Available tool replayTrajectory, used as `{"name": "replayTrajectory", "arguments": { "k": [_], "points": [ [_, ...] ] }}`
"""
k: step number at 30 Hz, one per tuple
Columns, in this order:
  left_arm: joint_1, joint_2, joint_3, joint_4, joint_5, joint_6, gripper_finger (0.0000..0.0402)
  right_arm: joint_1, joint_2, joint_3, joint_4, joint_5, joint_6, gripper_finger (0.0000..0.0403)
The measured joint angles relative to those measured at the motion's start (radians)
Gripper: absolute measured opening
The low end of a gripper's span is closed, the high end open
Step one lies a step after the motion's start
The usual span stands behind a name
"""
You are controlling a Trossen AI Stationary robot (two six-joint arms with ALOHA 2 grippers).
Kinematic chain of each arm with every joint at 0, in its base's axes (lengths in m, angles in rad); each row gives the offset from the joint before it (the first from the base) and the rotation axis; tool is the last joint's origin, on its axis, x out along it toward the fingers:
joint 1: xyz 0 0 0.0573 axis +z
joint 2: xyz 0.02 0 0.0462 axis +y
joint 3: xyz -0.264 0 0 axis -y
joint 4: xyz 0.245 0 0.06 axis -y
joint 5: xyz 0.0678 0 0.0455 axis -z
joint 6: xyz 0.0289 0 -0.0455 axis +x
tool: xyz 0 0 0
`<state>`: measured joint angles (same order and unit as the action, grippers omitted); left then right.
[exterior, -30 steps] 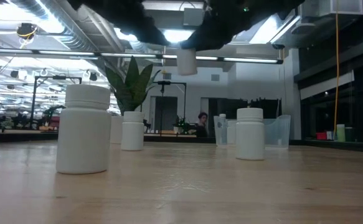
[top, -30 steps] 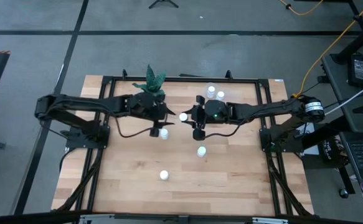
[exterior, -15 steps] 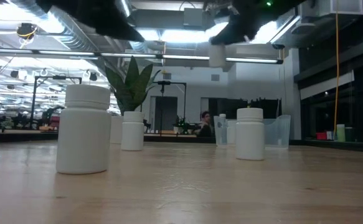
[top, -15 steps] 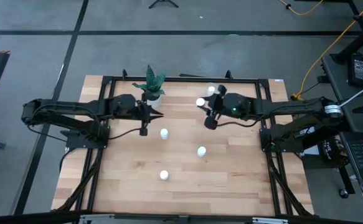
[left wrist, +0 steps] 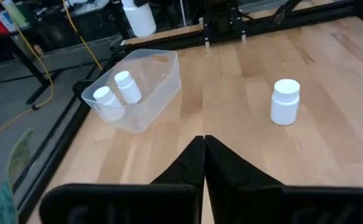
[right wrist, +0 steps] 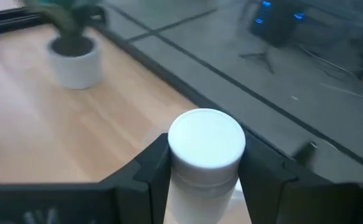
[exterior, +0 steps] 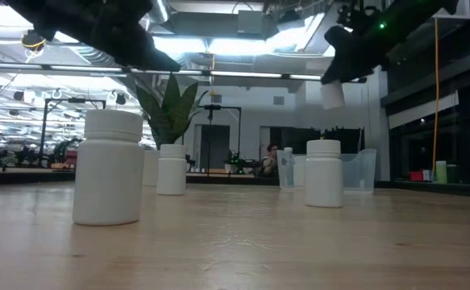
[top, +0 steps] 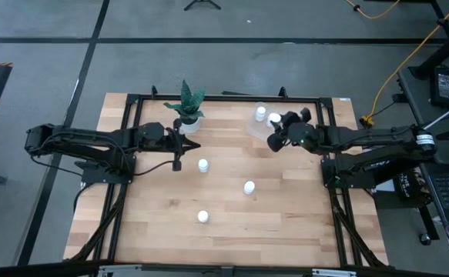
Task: Pick and place pill bottles into a basket
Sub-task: Put the white pill bottle into the transparent bin
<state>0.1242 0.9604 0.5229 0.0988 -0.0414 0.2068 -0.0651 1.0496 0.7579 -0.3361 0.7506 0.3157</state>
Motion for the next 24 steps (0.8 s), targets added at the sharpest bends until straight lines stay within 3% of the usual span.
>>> {"name": "replayTrajectory", "arguments": {
  "k": [3, 9, 17, 24],
  "points": [
    [0.000, 0.000, 0.000, 0.005, 0.000, -0.027, 0.0008, 0.005, 0.001, 0.000, -0.058, 0.071, 0.043, 0.0148],
    [0.000, 0.000, 0.000, 0.010, 0.000, -0.046, 0.0002, 0.005, 0.001, 0.000, -0.132, 0.083, 0.138, 0.0148],
    [0.000, 0.001, -0.010, 0.005, 0.000, -0.076, 0.0010, 0.043, 0.018, 0.000, -0.324, 0.194, 0.435, 0.0148],
    [0.000, 0.001, -0.010, 0.011, 0.000, -0.074, 0.0003, 0.057, 0.126, 0.000, -0.290, 0.252, 0.446, 0.0148]
  ]
}}
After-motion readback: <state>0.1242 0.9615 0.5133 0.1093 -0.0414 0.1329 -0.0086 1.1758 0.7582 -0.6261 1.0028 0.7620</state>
